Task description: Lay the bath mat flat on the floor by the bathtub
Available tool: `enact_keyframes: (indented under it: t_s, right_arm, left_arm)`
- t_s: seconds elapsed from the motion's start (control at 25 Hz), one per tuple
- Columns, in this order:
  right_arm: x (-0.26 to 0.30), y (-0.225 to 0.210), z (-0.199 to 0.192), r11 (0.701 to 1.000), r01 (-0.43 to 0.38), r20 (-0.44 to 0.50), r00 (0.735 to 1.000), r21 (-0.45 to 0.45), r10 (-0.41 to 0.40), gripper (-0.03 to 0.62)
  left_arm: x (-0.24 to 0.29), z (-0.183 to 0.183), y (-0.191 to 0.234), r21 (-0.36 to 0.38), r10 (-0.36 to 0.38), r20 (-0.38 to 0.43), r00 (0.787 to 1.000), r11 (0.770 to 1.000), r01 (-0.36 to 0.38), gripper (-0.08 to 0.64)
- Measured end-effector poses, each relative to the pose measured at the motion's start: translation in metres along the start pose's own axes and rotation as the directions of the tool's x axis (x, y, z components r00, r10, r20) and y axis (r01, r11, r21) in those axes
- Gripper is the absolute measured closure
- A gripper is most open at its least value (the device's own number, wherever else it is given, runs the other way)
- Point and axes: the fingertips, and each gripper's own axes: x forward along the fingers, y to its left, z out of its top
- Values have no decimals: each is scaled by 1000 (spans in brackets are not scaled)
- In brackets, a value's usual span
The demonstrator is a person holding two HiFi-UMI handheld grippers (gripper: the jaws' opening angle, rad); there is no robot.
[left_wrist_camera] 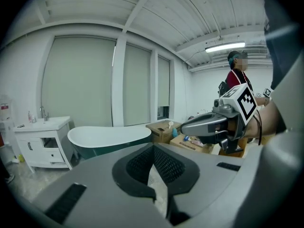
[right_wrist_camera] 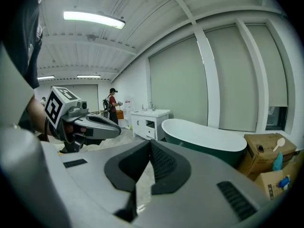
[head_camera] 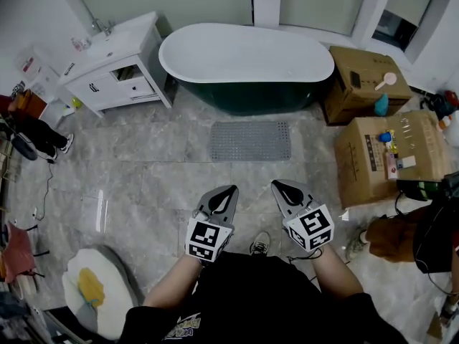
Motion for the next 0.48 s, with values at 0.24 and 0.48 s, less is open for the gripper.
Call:
enact_keyframes:
  t_s: [0.24,0.48]
  right_arm:
    - [2,34,-1,999,34,0,999,25,-34,575]
    - [24,92,4,995,77,7,997,62,-78,575]
  left_arm:
    - [-27,-4,10,-28,-48,13,999,998,49,545]
    - [-74,-10,42,-5,-105,33,994,994,105,545]
